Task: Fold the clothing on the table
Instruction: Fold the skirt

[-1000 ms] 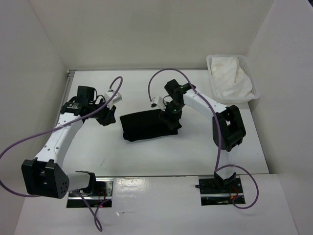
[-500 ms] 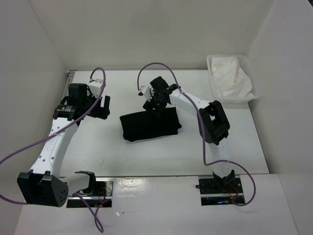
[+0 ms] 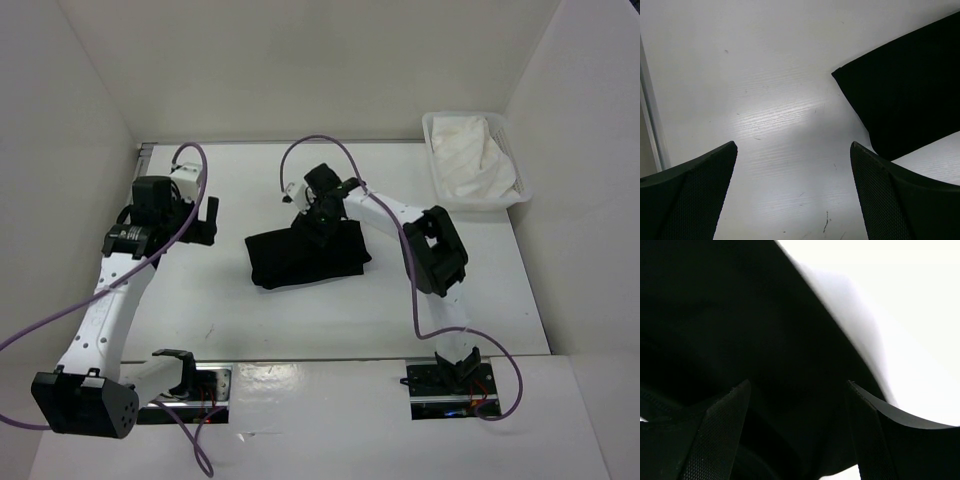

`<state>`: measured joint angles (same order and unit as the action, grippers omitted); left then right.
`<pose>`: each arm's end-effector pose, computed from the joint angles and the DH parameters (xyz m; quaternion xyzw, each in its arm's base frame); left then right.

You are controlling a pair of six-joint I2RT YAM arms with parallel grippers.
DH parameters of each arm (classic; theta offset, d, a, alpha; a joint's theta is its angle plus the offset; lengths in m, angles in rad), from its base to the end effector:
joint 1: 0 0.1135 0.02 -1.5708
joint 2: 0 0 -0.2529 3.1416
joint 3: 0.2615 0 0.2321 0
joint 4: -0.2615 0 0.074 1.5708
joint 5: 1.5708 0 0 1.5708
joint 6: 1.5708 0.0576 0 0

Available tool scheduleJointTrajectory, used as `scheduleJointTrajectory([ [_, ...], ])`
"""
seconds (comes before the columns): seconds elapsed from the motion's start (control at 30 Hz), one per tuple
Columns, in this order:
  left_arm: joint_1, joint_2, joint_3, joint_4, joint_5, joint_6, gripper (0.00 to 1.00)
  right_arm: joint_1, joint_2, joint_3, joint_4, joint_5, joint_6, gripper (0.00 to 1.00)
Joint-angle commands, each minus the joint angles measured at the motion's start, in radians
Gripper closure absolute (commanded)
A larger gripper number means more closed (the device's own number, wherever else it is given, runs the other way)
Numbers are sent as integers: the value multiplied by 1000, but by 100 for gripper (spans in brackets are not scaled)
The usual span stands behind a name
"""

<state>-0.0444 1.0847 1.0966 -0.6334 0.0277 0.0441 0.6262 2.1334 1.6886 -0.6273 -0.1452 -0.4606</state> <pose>0.2320 -0.0119 0.3232 0.0457 0.8882 -0.0124 0.4570 0.3563 0.2680 0.1701 -0.5151 0.8180 0.0904 0.2395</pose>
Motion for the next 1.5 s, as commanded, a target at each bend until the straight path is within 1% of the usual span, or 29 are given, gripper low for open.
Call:
scheduleJointTrajectory([
  [0.0, 6, -6, -13, 29, -11, -26, 1, 36, -98, -36, 24, 10, 10, 20],
  [0.2, 6, -38, -46, 49, -11, -26, 1, 66, -119, -86, 43, 19, 10, 20],
  [0.33, 15, -48, -57, 58, -11, -26, 1, 75, -128, -95, 21, 19, 10, 18],
  [0.57, 15, -48, -66, 58, -2, -26, 1, 128, -173, -141, -11, 38, 10, 18],
  [0.7, 15, -48, -66, 58, 8, -26, 1, 148, -213, -200, -20, 47, 10, 18],
  [0.87, 15, -28, -66, 48, 26, -16, 1, 168, -213, -253, -63, 47, 10, 18],
  [0.97, 3, 26, -57, 38, 57, 13, 1, 168, -225, -276, -83, 58, 10, 17],
  [1.03, -23, 95, -40, 38, 57, 13, 1, 168, -248, -287, -83, 96, 10, 17],
  [1.07, -49, 122, -29, 38, 57, 13, 1, 168, -279, -297, -56, 105, 10, 16],
  [1.1, -58, 182, -3, 38, 57, 22, 1, 168, -294, -297, -45, 105, 10, 16],
  [1.17, -70, 239, 26, 38, 84, 22, 1, 144, -319, -297, -32, 105, 20, 12],
  [1.2, -71, 286, 52, 47, 103, 36, 1, 124, -332, -297, -32, 96, 20, 12],
  [1.3, -71, 357, 86, 74, 187, 45, 1, 107, -333, -279, -45, 84, 20, 12],
  [1.33, -80, 372, 109, 87, 237, 45, 1, 92, -333, -279, -45, 70, 20, 12],
  [1.43, -80, 426, 129, 130, 296, 45, 1, 70, -342, -288, -45, 70, 20, 12],
  [1.47, -80, 451, 129, 156, 340, 45, 1, 70, -342, -288, -35, 70, 31, 12],
])
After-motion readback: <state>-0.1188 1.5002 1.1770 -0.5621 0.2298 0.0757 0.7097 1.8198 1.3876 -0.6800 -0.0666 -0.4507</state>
